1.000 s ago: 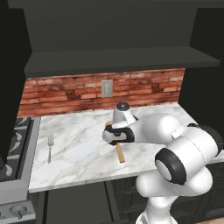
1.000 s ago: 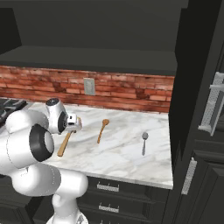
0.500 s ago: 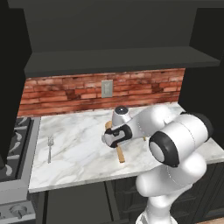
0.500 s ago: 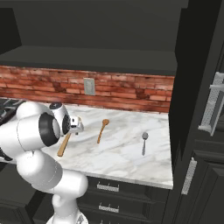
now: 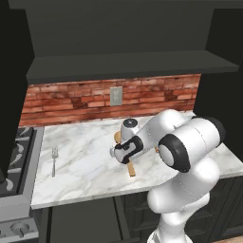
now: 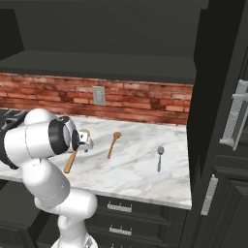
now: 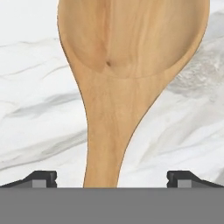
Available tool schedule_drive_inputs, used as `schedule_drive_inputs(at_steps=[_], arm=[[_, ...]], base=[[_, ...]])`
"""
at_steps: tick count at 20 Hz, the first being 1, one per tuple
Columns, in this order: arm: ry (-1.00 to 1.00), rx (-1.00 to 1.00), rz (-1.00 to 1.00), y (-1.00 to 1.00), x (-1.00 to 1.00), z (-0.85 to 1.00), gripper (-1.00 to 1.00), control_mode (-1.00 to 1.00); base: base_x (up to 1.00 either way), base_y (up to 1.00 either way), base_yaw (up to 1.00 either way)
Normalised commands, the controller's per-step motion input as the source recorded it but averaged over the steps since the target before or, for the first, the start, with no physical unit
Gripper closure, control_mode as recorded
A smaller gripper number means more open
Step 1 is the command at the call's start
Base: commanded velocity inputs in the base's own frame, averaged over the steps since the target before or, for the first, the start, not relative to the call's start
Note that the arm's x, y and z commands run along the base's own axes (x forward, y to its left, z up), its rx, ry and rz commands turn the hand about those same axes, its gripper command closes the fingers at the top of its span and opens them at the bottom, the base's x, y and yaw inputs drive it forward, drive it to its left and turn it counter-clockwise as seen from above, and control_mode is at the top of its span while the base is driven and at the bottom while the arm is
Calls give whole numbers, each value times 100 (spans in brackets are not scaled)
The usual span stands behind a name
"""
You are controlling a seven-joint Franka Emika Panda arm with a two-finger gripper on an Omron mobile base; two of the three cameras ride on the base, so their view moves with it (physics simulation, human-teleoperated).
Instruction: Organize the utensils by type. Pick up the wooden spoons from the counter and place them in the open cabinet. Then pick up the metallic utensils from the counter and place them in the open drawer.
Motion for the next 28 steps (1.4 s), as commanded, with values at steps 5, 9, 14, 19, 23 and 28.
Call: schedule_drive_inputs(at_steps=[5,9,14,19,23,28], arm=[[0,0,-6,0,5,-13,-100,-100],[0,0,-8,0,-1,-8,-100,-100],[0,0,-6,-1,-3,-2,100,-100],[0,0,0,-7,-7,1,100,-100],[1,1,1,0,-16,27,100,-100],[0,0,15,0,-42,75,100,-100]], base=[[0,0,0],[0,0,0],[0,0,0],[0,0,0],[0,0,0],[0,0,0]])
